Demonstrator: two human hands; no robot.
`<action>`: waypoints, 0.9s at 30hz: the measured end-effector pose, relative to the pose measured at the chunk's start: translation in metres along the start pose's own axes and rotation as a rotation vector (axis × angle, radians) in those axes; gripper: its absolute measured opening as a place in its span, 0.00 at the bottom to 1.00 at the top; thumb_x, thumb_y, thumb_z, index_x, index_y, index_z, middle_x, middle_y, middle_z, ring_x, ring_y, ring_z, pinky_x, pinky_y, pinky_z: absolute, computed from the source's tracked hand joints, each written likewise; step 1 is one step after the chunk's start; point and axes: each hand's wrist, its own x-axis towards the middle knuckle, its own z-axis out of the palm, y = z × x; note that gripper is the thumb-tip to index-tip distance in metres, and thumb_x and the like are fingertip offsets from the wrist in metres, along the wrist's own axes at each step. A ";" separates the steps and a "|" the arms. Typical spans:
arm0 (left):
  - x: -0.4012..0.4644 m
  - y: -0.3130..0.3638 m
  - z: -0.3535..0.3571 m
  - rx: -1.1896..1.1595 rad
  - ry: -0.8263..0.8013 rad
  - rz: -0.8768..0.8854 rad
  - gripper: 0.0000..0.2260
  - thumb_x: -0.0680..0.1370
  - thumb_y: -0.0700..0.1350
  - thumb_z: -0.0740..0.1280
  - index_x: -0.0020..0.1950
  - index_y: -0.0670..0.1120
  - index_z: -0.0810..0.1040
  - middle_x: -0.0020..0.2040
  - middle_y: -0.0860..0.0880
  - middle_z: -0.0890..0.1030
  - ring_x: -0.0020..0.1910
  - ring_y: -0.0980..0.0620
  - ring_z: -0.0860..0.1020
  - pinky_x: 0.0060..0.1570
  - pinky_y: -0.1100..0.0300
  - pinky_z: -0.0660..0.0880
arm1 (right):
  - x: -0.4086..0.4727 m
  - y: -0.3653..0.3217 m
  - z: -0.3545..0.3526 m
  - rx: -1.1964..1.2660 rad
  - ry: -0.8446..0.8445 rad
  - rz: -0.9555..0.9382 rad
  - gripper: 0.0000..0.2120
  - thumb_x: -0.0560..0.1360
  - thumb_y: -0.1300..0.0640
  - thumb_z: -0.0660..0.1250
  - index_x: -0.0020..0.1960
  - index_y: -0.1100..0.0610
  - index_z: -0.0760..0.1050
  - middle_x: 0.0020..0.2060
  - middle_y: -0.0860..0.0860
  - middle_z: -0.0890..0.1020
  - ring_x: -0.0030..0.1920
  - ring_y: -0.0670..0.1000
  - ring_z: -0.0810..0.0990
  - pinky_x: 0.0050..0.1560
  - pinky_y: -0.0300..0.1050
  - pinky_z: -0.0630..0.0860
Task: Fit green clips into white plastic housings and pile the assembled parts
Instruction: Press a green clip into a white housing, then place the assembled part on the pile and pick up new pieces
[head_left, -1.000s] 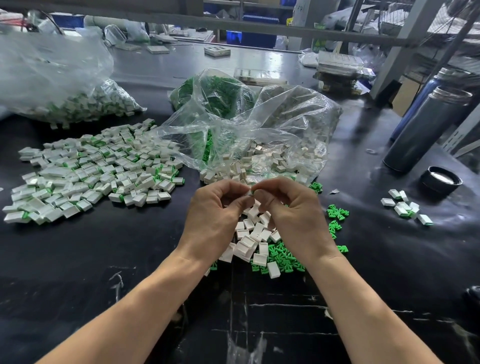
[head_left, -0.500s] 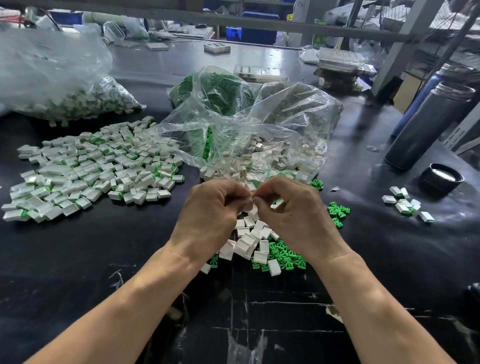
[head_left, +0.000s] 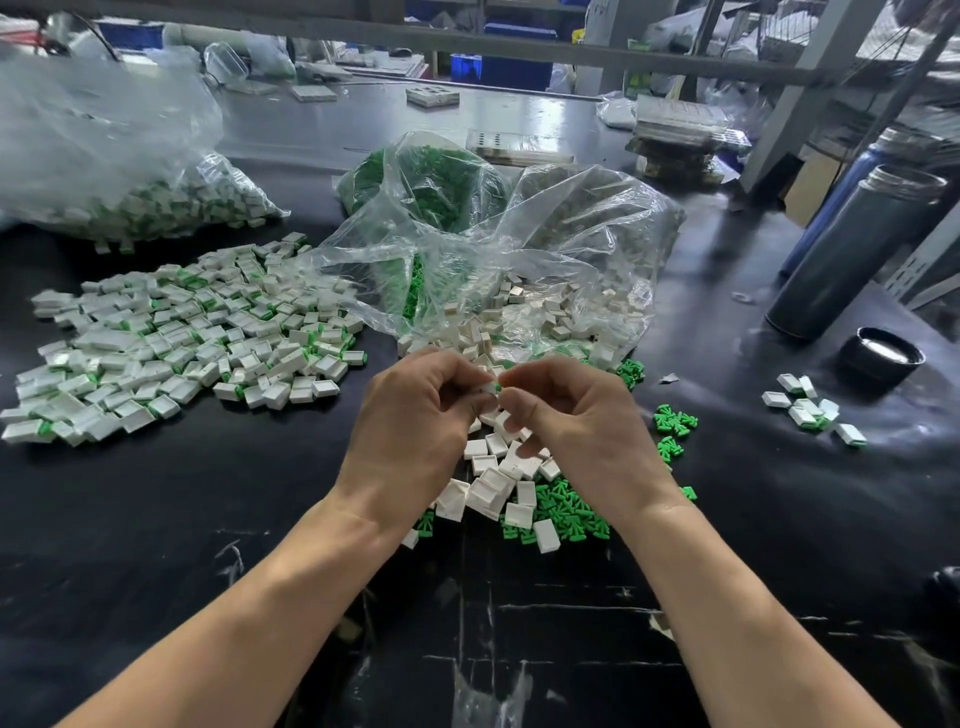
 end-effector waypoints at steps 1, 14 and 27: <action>0.000 -0.001 0.000 0.001 -0.005 -0.002 0.06 0.74 0.37 0.77 0.47 0.47 0.85 0.43 0.55 0.84 0.43 0.59 0.83 0.46 0.62 0.81 | 0.000 0.001 0.000 -0.005 -0.003 -0.007 0.07 0.79 0.59 0.74 0.54 0.50 0.83 0.43 0.48 0.87 0.42 0.48 0.86 0.40 0.41 0.82; -0.002 -0.004 0.002 -0.027 -0.072 -0.045 0.08 0.76 0.37 0.76 0.49 0.50 0.86 0.42 0.60 0.86 0.43 0.64 0.84 0.45 0.68 0.80 | -0.002 -0.004 0.001 -0.382 0.088 -0.204 0.03 0.77 0.61 0.74 0.48 0.54 0.84 0.39 0.45 0.84 0.41 0.44 0.82 0.41 0.33 0.77; 0.000 -0.007 0.002 -0.048 -0.102 -0.027 0.07 0.75 0.38 0.76 0.48 0.50 0.86 0.43 0.58 0.86 0.43 0.62 0.84 0.45 0.65 0.81 | -0.003 -0.008 0.003 -0.588 0.126 -0.267 0.02 0.76 0.56 0.74 0.48 0.51 0.82 0.39 0.42 0.82 0.39 0.42 0.81 0.40 0.31 0.75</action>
